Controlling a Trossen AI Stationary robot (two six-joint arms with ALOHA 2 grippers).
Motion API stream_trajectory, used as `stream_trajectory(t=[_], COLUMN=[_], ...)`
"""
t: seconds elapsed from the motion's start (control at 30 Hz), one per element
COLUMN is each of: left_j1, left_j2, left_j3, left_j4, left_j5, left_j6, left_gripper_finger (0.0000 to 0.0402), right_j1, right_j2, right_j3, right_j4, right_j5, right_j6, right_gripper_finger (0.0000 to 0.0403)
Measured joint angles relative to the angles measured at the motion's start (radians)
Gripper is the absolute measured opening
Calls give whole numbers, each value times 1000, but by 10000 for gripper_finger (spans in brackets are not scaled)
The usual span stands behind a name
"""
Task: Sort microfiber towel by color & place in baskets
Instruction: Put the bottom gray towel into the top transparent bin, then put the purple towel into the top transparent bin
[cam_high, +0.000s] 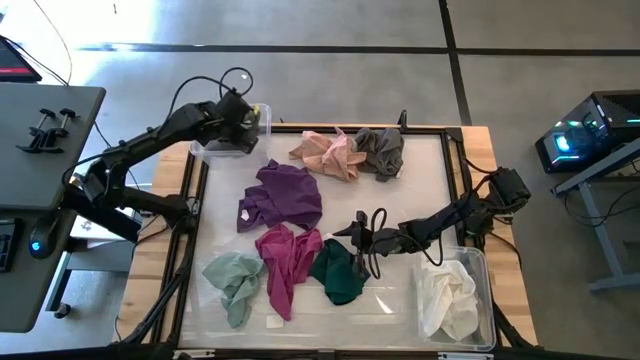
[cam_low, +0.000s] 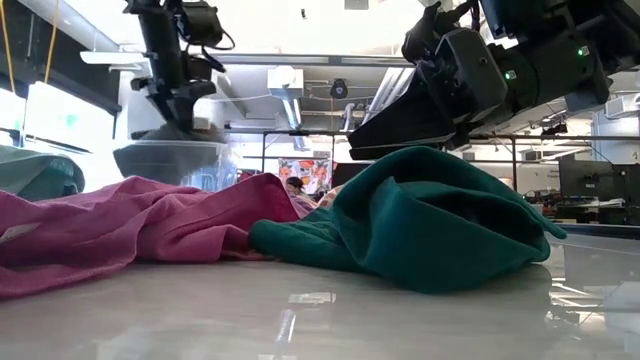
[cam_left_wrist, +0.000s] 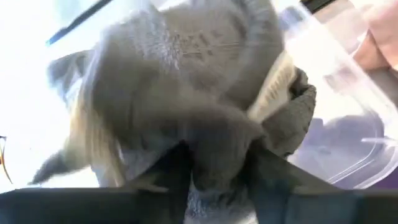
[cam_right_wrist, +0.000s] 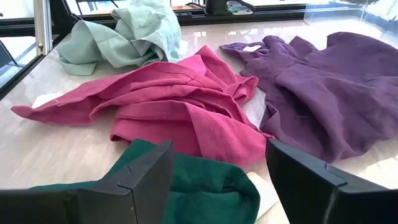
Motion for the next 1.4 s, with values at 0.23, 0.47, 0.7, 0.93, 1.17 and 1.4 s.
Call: stream_trajectory(t=[0.23,0.47,0.7,0.93,1.17,1.4], left_j1=[10,-125,-517,-861,-1036,-1032], left_j2=[-2,-20,-19,-14,4,9], left_j3=[135,195,122,-136,-411,-557], left_j4=[-118,-151,38,480,813,838], left_j5=[1,32,-1,-149,-288,-390], left_j6=[-16,-32,-41,-158,-334,-561], left_gripper_finger=[215,206,182,172,172,172], right_j1=[-9,-8,-8,-8,-9,-13], right_j2=[0,0,0,-45,-154,-153], right_j3=[0,0,0,0,0,0], right_j4=[0,-1,-10,-205,-413,-369], right_j5=[0,0,0,80,141,79], right_j6=[6,20,29,41,44,27], right_gripper_finger=[250,250,250,250,250,250])
